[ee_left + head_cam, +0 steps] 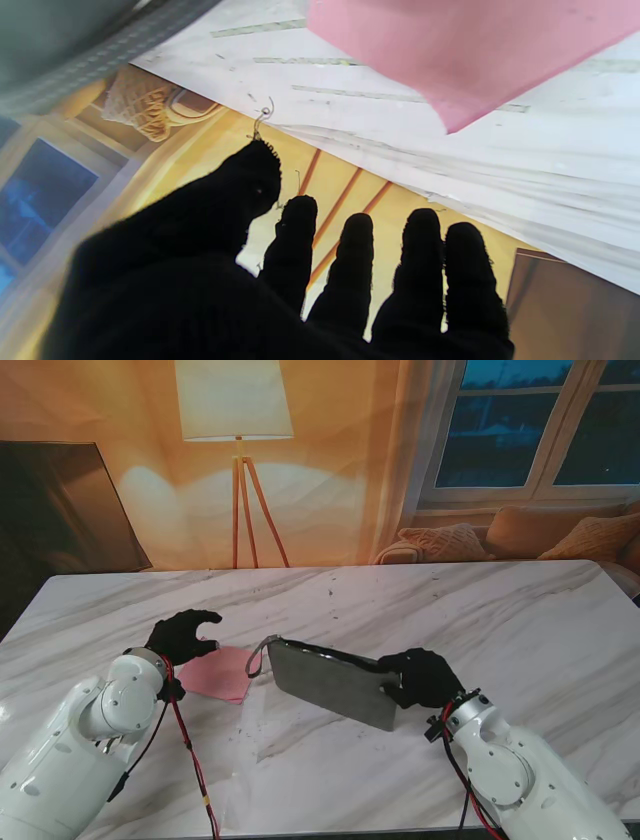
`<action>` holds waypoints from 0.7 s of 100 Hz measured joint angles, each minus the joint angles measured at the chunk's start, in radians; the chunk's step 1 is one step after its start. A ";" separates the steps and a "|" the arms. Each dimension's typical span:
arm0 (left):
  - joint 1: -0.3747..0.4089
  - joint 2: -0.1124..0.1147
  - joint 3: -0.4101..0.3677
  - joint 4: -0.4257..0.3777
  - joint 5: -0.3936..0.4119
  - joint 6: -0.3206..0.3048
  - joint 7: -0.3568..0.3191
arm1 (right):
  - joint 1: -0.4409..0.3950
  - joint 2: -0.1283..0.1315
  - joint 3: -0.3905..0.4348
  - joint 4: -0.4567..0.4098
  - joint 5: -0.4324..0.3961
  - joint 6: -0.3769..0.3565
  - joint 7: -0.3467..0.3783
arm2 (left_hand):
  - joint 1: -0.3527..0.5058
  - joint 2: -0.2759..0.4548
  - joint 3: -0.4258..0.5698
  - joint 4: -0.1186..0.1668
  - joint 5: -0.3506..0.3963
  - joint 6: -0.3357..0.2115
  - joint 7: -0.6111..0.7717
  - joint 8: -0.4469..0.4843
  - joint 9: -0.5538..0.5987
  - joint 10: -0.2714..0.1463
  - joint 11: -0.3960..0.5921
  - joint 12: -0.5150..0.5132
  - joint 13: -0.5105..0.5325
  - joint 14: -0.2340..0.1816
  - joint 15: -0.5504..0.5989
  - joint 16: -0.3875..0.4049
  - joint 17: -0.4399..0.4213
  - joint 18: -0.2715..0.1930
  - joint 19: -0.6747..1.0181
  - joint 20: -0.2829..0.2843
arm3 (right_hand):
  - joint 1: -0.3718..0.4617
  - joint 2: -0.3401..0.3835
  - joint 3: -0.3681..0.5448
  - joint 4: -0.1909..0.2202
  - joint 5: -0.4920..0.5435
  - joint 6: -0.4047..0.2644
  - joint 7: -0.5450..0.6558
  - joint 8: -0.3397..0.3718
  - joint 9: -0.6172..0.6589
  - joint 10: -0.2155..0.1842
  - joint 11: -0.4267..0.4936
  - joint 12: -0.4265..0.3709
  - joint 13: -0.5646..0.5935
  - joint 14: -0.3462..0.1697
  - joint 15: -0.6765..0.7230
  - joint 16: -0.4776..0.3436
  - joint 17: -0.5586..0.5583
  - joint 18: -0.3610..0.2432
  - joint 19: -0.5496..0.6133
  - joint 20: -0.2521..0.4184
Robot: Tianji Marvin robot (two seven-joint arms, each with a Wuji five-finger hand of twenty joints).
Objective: Collect documents into a storage pouch
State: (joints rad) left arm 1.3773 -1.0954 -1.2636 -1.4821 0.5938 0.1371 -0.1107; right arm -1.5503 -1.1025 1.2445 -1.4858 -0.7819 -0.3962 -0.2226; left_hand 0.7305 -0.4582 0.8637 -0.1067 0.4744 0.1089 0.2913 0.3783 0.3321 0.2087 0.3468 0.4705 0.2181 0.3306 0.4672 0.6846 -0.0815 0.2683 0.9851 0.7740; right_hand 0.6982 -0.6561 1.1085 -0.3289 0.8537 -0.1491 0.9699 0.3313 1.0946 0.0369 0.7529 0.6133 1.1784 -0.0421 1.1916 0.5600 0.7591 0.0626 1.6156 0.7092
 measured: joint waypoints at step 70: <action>-0.219 -0.017 0.167 0.360 -0.076 0.089 0.060 | 0.002 0.003 -0.013 -0.002 -0.012 -0.018 0.003 | -0.010 0.002 -0.010 0.000 -0.122 0.001 -0.068 -0.011 -0.092 -0.061 -0.062 -0.099 -0.060 -0.045 -0.066 -0.018 -0.001 -0.038 0.028 0.133 | 0.002 0.000 0.000 0.000 0.000 0.001 0.000 0.002 0.000 0.000 0.000 0.001 0.000 0.000 0.000 0.000 -0.009 0.000 0.000 0.000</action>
State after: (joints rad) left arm 1.1587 -1.1121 -1.0968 -1.1216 0.5183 0.2266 -0.0508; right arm -1.5488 -1.0992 1.2319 -1.4880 -0.7941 -0.4145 -0.2191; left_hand 0.7206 -0.4566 0.8539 -0.1067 0.3525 0.1095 0.2236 0.3668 0.2403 0.1473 0.2849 0.3718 0.1586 0.2860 0.4017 0.6663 -0.0826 0.2305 1.0135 0.9066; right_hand 0.6999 -0.6561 1.1083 -0.3285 0.8537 -0.1484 0.9697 0.3333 1.0946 0.0369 0.7529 0.6138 1.1783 -0.0421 1.1915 0.5601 0.7505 0.0626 1.6152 0.7091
